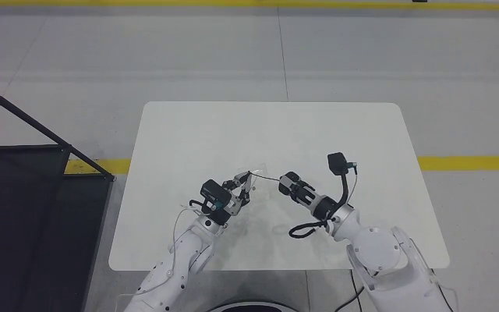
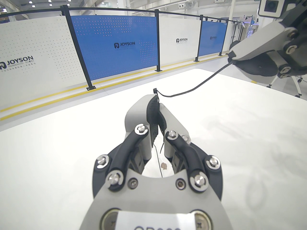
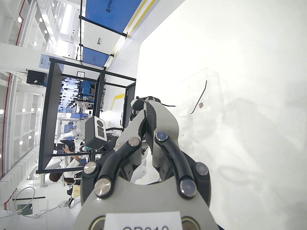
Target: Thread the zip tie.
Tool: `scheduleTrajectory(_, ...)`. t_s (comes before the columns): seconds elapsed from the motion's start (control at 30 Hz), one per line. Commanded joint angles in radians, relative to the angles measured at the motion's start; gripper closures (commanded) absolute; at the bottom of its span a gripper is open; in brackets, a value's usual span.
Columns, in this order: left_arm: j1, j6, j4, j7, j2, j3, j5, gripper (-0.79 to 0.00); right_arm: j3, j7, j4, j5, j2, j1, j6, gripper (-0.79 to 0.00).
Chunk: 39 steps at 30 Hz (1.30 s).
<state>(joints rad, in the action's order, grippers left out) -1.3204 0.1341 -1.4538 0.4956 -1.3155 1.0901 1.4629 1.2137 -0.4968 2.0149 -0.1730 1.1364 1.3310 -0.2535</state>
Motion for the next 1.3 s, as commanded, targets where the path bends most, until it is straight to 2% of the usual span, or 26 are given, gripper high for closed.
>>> scheduleTrajectory(0.0,0.0,0.0,0.0,0.0,0.0,0.0,0.0,0.0,-0.002,0.003,0.001,0.003,0.001,0.0,0.007,0.0)
scheduleTrajectory(0.97,0.0,0.0,0.0,0.0,0.0,0.0,0.0,0.0,-0.014,0.015,-0.032,0.081,0.013,0.007,0.214,0.0)
scheduleTrajectory(1.27,0.0,0.0,0.0,0.0,0.0,0.0,0.0,0.0,-0.012,0.019,-0.054,0.112,0.018,-0.006,0.223,0.0)
